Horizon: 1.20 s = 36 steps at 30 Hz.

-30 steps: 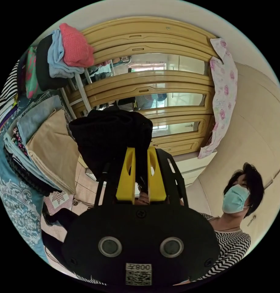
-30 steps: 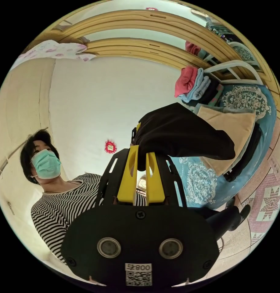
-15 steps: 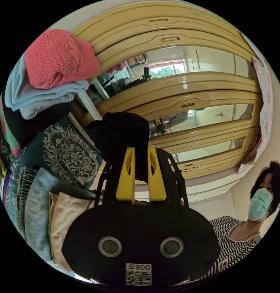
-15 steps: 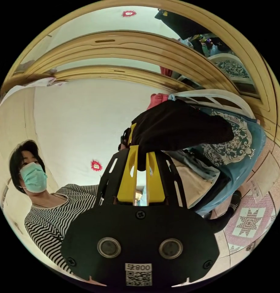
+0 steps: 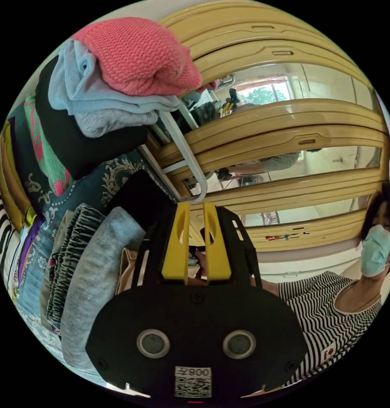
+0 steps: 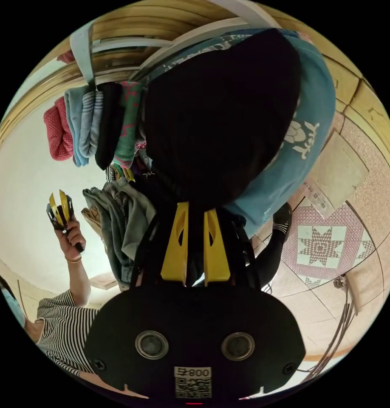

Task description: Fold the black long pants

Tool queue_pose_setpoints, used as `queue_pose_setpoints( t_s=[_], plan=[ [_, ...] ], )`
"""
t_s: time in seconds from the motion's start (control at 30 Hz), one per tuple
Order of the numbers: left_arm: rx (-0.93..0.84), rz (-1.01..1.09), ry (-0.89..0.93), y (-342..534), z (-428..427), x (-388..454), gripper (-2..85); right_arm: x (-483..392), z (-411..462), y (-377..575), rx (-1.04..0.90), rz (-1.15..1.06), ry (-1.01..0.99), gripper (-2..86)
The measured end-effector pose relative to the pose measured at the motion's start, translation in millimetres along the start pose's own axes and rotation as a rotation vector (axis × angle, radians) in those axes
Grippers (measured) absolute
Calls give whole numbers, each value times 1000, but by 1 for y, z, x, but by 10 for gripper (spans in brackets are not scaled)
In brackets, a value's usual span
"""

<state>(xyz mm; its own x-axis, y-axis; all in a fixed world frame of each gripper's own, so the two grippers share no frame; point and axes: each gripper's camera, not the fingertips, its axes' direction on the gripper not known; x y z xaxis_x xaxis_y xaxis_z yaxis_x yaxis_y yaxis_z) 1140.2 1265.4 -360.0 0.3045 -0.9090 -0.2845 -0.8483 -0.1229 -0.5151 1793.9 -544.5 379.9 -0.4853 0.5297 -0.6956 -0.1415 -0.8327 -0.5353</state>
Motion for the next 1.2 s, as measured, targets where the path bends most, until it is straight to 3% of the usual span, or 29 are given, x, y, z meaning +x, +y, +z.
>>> queue_pose_setpoints(
  t_s=[0.13, 0.37, 0.6, 0.8, 1.03, 1.2],
  plan=[
    [66, 104, 31, 17, -13, 5, 70, 7, -24, 29, 64, 120, -61, 88],
    [64, 90, -203, 88, -51, -15, 95, 8, -70, 87, 173, 200, -66, 83],
    [20, -10, -370, 156, -58, -55, 103, -63, -93, 141, 175, -31, -59, 79],
    [-46, 26, -471, 174, -44, -78, 79, -140, -60, 178, 108, -241, -110, 82],
    [-15, 137, -410, 200, -59, -66, 31, -210, 24, 220, -65, -387, -166, 99],
    [-10, 222, -305, 227, -61, -45, 17, -234, 64, 235, -82, -387, -215, 111]
  ],
)
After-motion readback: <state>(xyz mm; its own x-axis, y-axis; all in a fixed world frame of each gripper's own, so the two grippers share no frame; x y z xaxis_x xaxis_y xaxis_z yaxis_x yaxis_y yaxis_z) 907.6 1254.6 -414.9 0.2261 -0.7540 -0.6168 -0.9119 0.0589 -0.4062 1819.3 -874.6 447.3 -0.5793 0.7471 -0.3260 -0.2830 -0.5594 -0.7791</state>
